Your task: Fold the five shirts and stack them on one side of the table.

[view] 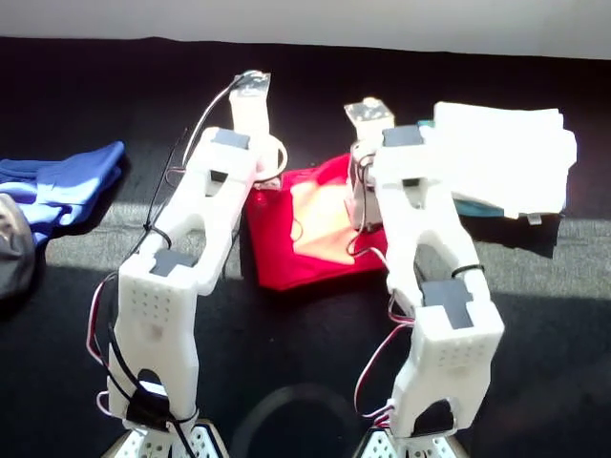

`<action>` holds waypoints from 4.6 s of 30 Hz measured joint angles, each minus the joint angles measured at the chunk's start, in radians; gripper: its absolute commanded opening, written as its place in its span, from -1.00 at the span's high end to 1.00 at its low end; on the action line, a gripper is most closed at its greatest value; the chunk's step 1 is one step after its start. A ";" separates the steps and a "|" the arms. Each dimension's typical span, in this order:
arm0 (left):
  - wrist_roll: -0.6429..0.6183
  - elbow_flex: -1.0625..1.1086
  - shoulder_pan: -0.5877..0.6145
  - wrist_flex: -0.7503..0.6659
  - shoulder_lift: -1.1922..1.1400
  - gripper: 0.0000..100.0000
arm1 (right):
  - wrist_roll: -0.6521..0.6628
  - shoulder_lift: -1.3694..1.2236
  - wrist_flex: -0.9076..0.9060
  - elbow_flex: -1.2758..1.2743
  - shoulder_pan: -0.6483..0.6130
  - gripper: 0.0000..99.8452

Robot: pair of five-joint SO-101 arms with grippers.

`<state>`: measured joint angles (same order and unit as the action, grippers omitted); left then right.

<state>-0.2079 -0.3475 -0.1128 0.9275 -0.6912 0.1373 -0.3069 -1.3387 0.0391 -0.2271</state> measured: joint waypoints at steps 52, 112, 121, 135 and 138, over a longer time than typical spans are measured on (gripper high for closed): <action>0.003 -0.368 0.253 0.623 -0.005 0.98 | -0.308 -0.436 -0.107 0.549 -0.038 0.35; 0.003 -0.368 0.253 0.623 -0.005 0.98 | 0.035 -0.141 -0.241 1.188 0.387 0.99; 0.003 -0.368 0.253 0.623 -0.005 0.98 | 0.081 -0.209 -0.060 0.987 0.471 0.99; 0.003 -0.368 0.253 0.623 -0.005 0.98 | 0.083 -0.453 0.043 0.984 0.557 0.81; 0.003 -0.368 0.253 0.623 -0.005 0.98 | 0.083 -0.471 0.043 0.984 0.563 0.53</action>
<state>-0.2048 -0.7158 0.1404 1.5505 -0.6958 0.2202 -0.7779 -1.2958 1.0226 0.3360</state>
